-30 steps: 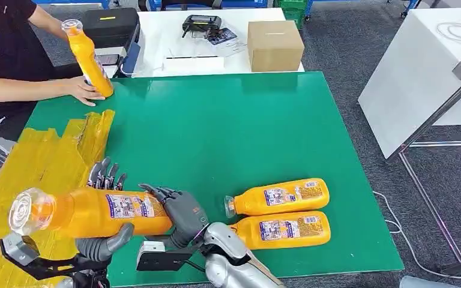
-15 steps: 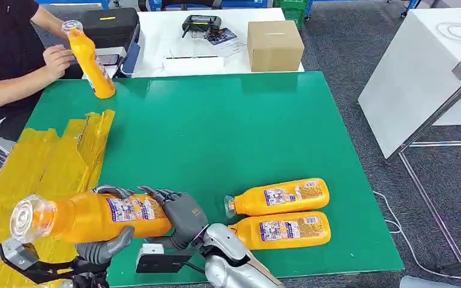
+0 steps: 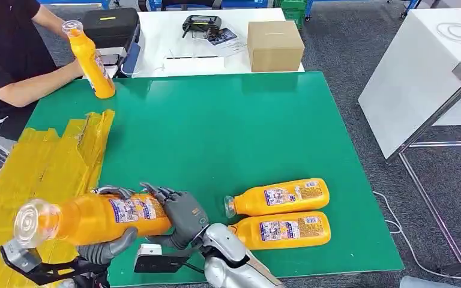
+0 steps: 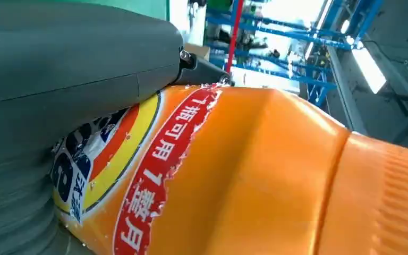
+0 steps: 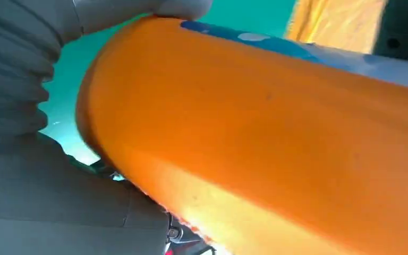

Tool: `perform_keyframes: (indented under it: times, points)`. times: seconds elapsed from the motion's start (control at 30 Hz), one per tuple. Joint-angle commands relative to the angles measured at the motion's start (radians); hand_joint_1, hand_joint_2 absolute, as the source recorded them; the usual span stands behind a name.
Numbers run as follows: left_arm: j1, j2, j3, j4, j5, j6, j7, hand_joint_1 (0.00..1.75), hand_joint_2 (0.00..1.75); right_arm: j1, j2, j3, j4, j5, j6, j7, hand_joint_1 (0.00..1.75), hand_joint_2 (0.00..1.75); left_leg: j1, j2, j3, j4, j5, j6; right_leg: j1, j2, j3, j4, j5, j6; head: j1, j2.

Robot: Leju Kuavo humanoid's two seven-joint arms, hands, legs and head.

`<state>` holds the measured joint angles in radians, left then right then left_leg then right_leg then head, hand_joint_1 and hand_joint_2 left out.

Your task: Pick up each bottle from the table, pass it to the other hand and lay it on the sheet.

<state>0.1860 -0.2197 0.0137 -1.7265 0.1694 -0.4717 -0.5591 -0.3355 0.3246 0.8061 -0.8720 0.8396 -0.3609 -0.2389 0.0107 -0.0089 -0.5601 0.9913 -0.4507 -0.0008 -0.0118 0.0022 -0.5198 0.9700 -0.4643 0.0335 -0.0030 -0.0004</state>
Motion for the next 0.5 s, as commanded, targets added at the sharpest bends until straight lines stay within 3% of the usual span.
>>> perform_keyframes:
  times: [0.03, 0.13, 0.23, 0.33, 0.5]
  points:
    - [-0.089, 0.097, 0.215, -0.03, -0.522, 0.388, -0.038, 1.75, 1.75, 0.035, -0.125, -0.125, -0.3, 0.01, 0.055, 0.073, 0.0, 0.0, 0.001, -0.001, 0.0, 0.0, 0.0, 0.0, 0.001, -0.002, 0.001, 0.0, 0.0, -0.001, 0.0, 0.0]
    - [-0.101, 0.142, 0.334, 0.037, -0.872, 0.615, 0.024, 1.75, 1.75, 0.097, -0.201, -0.183, -0.506, -0.014, 0.124, 0.051, 0.0, 0.0, 0.0, -0.001, 0.001, -0.001, 0.001, 0.0, 0.001, -0.002, 0.001, -0.001, 0.0, -0.001, -0.001, 0.0]
    - [-0.086, 0.205, 0.384, 0.117, -1.059, 0.694, 0.086, 1.75, 1.75, 0.128, -0.257, -0.221, -0.63, -0.06, 0.143, 0.039, 0.0, 0.0, 0.001, -0.001, 0.003, -0.002, 0.0, 0.0, 0.001, -0.002, 0.004, -0.002, 0.0, -0.001, -0.001, 0.0]
    - [-0.089, 0.242, 0.403, 0.197, -1.166, 0.729, 0.111, 1.75, 1.75, 0.128, -0.289, -0.24, -0.695, -0.097, 0.153, 0.012, 0.0, 0.0, 0.001, 0.0, 0.004, -0.002, -0.001, 0.001, 0.001, -0.002, 0.005, -0.003, -0.001, -0.001, 0.0, 0.0]
    - [-0.1, 0.241, 0.393, 0.237, -1.201, 0.738, 0.116, 1.75, 1.75, 0.12, -0.295, -0.247, -0.699, -0.115, 0.165, 0.006, 0.0, 0.0, 0.0, -0.001, 0.001, -0.001, 0.0, 0.001, 0.0, -0.002, 0.002, -0.001, 0.0, -0.001, 0.0, 0.0]
